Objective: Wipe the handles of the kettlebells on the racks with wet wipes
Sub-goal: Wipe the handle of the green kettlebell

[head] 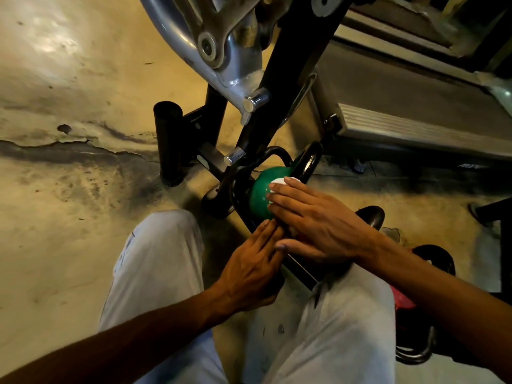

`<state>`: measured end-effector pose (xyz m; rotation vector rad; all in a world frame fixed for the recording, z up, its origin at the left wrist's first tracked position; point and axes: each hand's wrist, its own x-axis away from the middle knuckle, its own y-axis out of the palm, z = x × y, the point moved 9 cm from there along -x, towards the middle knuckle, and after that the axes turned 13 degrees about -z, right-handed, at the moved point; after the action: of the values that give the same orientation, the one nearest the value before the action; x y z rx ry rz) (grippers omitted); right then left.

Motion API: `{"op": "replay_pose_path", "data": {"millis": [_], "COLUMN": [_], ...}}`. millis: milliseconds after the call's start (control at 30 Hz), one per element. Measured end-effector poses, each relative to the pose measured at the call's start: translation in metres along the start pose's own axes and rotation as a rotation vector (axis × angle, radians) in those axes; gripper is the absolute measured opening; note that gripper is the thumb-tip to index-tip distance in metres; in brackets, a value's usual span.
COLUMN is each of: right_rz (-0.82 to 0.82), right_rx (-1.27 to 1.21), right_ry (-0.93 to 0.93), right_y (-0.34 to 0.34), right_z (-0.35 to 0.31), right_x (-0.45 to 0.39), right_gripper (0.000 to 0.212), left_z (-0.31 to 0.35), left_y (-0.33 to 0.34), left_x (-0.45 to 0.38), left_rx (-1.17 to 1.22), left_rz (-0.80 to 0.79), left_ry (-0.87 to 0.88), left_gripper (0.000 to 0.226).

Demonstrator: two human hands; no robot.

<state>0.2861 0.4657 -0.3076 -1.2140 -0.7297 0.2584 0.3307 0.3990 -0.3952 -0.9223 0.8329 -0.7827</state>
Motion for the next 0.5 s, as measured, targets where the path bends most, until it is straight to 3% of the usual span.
{"op": "replay_pose_path", "data": {"millis": [167,300,500], "right_rz": [0.067,-0.084,0.087], "right_rx": [0.044,0.173,0.091], "right_ry": [-0.006,-0.051,-0.106], "right_y": [-0.004,0.011,-0.005], "right_z": [-0.001,-0.019,0.005], "right_x": [-0.006,-0.026,0.001], "right_gripper": [0.067,0.076,0.058], "left_z": [0.003,0.000,-0.002], "left_y": [0.013,0.010,0.003], "left_x": [0.000,-0.003,-0.001], "left_rx": [-0.048,-0.067,-0.073], "left_rz": [-0.053,-0.009,0.012], "left_ry": [0.005,0.005,-0.007], "left_gripper": [0.083,0.077,0.090]}}
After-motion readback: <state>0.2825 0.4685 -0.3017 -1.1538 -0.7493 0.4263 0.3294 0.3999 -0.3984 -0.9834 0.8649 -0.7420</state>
